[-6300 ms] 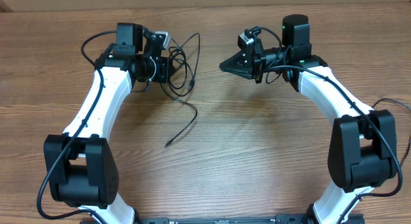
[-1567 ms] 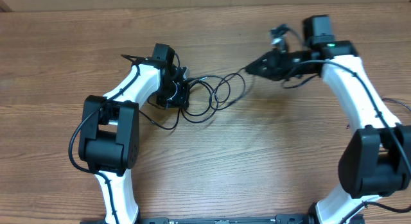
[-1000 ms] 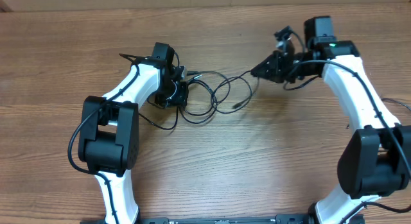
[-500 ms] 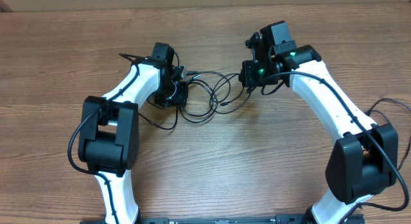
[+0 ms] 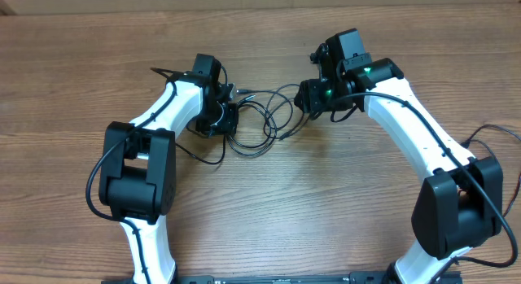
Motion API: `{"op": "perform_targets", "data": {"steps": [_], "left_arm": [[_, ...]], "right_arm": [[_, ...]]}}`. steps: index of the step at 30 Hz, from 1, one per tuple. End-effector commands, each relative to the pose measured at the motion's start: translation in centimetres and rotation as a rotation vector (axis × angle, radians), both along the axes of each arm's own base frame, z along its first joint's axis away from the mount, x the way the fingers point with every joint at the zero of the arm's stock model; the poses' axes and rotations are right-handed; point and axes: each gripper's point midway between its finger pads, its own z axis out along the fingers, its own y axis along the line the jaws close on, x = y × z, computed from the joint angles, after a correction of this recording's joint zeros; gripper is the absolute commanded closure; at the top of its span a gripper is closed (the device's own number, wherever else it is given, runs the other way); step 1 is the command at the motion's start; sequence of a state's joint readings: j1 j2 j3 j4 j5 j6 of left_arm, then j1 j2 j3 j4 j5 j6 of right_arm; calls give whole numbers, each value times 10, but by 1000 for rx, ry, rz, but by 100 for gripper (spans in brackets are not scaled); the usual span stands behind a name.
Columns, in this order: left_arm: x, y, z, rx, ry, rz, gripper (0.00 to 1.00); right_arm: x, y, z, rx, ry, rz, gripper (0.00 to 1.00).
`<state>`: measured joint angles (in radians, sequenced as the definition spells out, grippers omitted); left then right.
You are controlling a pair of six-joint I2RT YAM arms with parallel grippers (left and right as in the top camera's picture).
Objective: Untangle cables
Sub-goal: 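Move the right gripper back left toward the left gripper's bundle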
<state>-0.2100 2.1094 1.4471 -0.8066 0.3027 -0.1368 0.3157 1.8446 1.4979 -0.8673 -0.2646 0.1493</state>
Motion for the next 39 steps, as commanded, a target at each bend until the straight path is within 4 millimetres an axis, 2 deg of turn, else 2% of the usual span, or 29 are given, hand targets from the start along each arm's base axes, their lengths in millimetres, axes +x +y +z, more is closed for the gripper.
{"op": "perform_targets", "data": {"steps": [1,5,8,10,14,19,24,29,32,36,39], "left_arm": [[-8,18,-24,109,39,15,86],[-8,18,-24,109,40,15,86],[-10,19,-24,110,45,14,86],[-10,19,-24,111,46,14,86],[-10,19,-24,110,46,15,85],[-11,19,-24,111,49,14,83],[-11,19,-24,111,49,14,82],[-10,19,-24,111,48,14,82],[-10,19,-24,110,45,15,82],[-9,19,-24,110,44,15,81],[-9,19,-24,110,43,15,81]], "right_arm": [[-9,8,7,42,15,24,44],[3,-21,-1,-85,4,-153,44],[8,-21,-6,-90,-3,-155,44],[6,-13,-12,-52,27,-133,43],[-6,26,-20,118,116,-30,42],[-8,47,-38,130,135,17,41],[2,53,-33,149,83,25,40],[36,44,-20,210,-10,-56,37],[51,50,-8,249,-85,-45,35],[35,79,5,374,-55,66,33],[23,93,2,365,-32,95,34]]}}
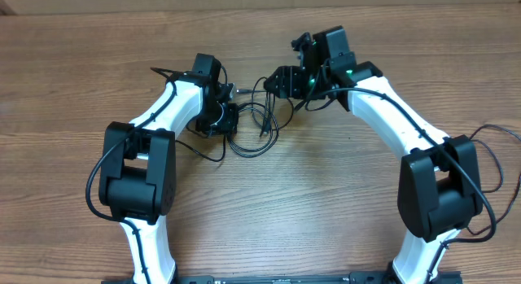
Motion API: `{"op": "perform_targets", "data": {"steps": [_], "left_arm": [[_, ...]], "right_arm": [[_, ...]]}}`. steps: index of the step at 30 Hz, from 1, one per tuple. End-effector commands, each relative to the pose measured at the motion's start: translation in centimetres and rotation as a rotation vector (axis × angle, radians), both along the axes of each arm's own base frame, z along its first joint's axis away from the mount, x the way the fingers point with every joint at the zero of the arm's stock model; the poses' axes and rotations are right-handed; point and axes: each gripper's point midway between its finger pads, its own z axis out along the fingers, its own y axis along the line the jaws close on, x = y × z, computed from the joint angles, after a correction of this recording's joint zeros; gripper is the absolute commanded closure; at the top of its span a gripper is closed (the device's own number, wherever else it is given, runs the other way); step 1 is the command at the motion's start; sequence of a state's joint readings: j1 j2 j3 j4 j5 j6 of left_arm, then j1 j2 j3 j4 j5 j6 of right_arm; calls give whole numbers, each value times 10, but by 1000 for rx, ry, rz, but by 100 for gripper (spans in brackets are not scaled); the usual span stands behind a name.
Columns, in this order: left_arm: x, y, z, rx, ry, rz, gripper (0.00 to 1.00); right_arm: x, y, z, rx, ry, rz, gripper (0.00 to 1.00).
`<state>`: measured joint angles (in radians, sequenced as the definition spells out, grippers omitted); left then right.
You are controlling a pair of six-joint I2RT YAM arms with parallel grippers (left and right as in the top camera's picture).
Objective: Untangle cables
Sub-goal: 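Move the right gripper back left toward the left gripper's bundle, then pull the right gripper far right, dragging a black cable away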
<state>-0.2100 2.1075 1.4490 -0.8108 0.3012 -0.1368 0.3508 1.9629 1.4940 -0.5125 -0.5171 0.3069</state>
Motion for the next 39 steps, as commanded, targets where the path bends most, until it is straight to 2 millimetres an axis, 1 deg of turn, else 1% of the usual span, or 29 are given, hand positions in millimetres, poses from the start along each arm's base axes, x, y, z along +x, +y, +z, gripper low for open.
{"op": "perform_targets", "data": {"steps": [1,2,3,4,6,7,8,9,10,12,13,16,17,19,21,22,23,24,25,26,27,31,33,36,37,38,39], "left_arm": [[-9,18,-25,109,43,15,80],[-9,18,-25,109,43,15,80],[-9,18,-25,109,43,15,80],[-9,18,-25,109,44,15,80],[-9,18,-25,109,43,15,80],[-9,18,-25,109,43,15,80],[-9,18,-25,108,43,15,79],[-9,18,-25,108,43,15,79],[-9,18,-25,108,43,15,78],[-9,18,-25,109,43,15,76],[-9,18,-25,109,43,15,76],[-9,18,-25,107,45,15,70],[-10,16,-24,96,47,14,66],[-12,10,-23,54,60,10,61],[-13,8,-22,40,64,9,59],[-12,9,-22,43,62,10,60],[-12,9,-22,45,60,10,61],[-11,10,-23,55,56,11,66],[-11,10,-23,55,54,11,68],[-10,10,-23,54,49,11,72],[-9,11,-23,57,46,12,74],[-8,13,-24,72,41,17,74],[-8,14,-24,75,43,16,74],[-9,14,-24,76,47,16,74],[-9,14,-24,76,47,16,73],[-9,14,-24,76,47,16,74],[-9,14,-24,76,47,16,73]], "right_arm": [[-17,22,0,25,25,67,34],[-19,22,-3,4,23,67,34],[-19,21,-6,-19,15,67,37],[-17,14,-11,-64,14,41,46],[-17,13,-12,-68,16,38,66],[-17,13,-12,-68,16,38,79],[-17,13,-12,-68,16,38,87],[-17,13,-12,-68,16,38,92],[-17,13,-12,-68,16,38,93],[-16,13,-12,-68,15,38,96],[-16,13,-12,-68,16,36,96],[-13,7,-10,-61,15,25,96],[-13,7,-5,-36,14,39,96],[-21,13,18,45,-51,161,96],[-21,8,39,84,-88,176,96],[-23,3,60,135,-111,187,96],[-25,2,69,165,-119,199,96],[-33,1,91,242,-131,236,96],[-38,-1,104,292,-139,263,96],[-47,-5,127,374,-153,307,96],[-52,-9,139,416,-161,328,96],[-59,-31,169,506,-194,354,96],[-58,-41,176,525,-207,347,96],[-48,-64,178,519,-226,294,96],[-44,-72,178,517,-231,272,96],[-36,-90,178,517,-222,218,96],[-33,-98,178,522,-209,188,96]]}}
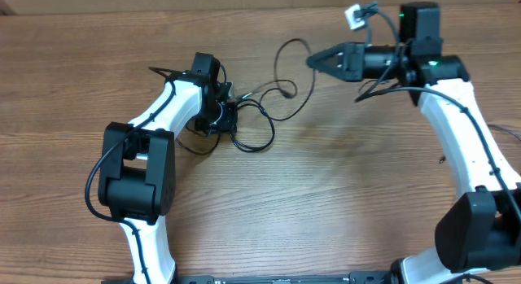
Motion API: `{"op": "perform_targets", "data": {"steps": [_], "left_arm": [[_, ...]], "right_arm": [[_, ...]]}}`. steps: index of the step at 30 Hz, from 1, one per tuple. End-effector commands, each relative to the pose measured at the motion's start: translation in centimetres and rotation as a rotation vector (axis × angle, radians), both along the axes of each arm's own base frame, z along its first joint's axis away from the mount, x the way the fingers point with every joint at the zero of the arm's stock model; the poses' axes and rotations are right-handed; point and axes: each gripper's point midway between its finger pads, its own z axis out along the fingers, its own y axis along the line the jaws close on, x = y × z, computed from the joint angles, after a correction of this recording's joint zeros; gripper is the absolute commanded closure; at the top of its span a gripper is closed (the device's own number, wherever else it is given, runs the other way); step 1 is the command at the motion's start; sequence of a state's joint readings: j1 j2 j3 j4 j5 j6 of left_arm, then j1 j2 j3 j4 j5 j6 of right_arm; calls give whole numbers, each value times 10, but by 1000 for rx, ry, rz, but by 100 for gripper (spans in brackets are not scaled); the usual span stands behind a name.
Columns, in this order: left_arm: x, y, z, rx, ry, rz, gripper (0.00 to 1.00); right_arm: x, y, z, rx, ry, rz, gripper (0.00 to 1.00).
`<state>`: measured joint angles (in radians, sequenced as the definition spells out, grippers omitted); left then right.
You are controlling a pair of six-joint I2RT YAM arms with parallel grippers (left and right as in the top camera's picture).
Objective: Untangle cables
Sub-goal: 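Pull the right gripper far right, dragging a black cable away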
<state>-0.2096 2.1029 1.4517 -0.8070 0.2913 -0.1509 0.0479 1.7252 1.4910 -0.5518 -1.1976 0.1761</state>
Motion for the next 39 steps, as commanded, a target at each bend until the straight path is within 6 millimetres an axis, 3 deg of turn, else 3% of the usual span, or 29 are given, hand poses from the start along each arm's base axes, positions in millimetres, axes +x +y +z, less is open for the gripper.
{"op": "perform_targets", "data": {"steps": [1,4,6,17,25,29,36,39], "left_arm": [[-12,13,-26,69,56,2,73],[-12,14,-26,76,55,3,73],[-12,14,-26,79,54,3,73],[-14,13,-29,82,65,-3,73],[-14,15,-29,82,68,2,72],[-14,15,-29,82,67,2,72],[-15,12,-29,82,67,-5,65],[-15,12,-29,82,67,-7,64]], "right_arm": [[6,-35,15,44,24,-69,96],[16,-67,14,59,75,-158,96],[24,-114,12,79,132,-278,96],[21,-255,0,87,187,-632,96],[14,-307,-7,60,196,-784,96],[12,-324,-21,6,247,-875,96],[-5,-335,-70,-156,474,-1015,96],[-27,-359,-109,-441,604,-1165,96]]}}
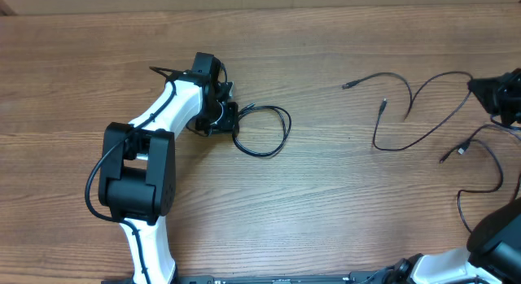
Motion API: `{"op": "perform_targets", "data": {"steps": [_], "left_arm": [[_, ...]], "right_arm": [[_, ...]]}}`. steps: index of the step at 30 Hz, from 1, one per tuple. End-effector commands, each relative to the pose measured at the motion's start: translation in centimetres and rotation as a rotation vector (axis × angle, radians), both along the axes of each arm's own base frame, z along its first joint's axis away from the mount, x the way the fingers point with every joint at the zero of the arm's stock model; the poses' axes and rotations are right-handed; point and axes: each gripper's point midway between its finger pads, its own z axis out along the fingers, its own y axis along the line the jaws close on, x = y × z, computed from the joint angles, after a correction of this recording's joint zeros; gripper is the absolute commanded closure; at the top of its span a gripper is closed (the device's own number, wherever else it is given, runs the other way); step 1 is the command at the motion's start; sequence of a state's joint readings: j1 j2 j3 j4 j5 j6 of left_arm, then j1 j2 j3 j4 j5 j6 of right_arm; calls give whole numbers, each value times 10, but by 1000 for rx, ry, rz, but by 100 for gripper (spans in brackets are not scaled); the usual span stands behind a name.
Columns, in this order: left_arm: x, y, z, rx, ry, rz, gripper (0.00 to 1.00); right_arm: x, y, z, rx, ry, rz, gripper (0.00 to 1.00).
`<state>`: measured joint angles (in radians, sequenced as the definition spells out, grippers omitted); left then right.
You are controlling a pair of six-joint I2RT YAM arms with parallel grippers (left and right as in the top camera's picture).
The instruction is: Untangle cables
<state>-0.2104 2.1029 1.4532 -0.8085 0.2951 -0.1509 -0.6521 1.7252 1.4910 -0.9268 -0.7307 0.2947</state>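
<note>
One black cable [273, 146] lies as a single loop on the wooden table, just right of my left gripper [230, 115]. That gripper points down at the loop's left end and looks shut on it, though the fingertips are hidden under the wrist. A second thin black cable [411, 97] lies spread out at the right, apart from the loop. Its two plug ends [348, 86] point left. My right gripper [479, 89] sits at the frame's right edge, shut on that cable's far end.
Another black cable [488, 150] with a small plug curls on the table under the right arm near the right edge. The left arm's white links [163, 113] run from the front edge up to the loop.
My right gripper has moved from the upper right to the far right edge, and the cable it holds now lies stretched out, fully apart from the loop at the left gripper.
Both grippers were close together over a tangled bundle in the middle. The right gripper then closed in on the tangle, later held a strand lifted toward the upper right, and now the two cables lie separate. The left gripper stayed in place.
</note>
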Motion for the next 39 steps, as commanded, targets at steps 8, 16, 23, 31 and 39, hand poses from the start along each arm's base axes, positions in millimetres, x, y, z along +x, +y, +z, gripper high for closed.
{"op": "perform_targets", "data": {"steps": [8,16,23,31,39], "left_arm": [[-15,13,-30,86,66,-6,63],[-14,12,-30,85,63,-6,60],[-14,12,-30,85,64,-6,64],[-16,13,-30,87,72,-6,67],[-19,13,-30,89,81,-7,66]], "right_arm": [[-13,-27,-36,-405,292,-134,22],[8,16,-44,-442,288,-31,14],[26,73,-72,-451,315,141,14],[25,46,-111,-599,436,131,9],[-3,-14,-148,-533,578,23,7]]}}
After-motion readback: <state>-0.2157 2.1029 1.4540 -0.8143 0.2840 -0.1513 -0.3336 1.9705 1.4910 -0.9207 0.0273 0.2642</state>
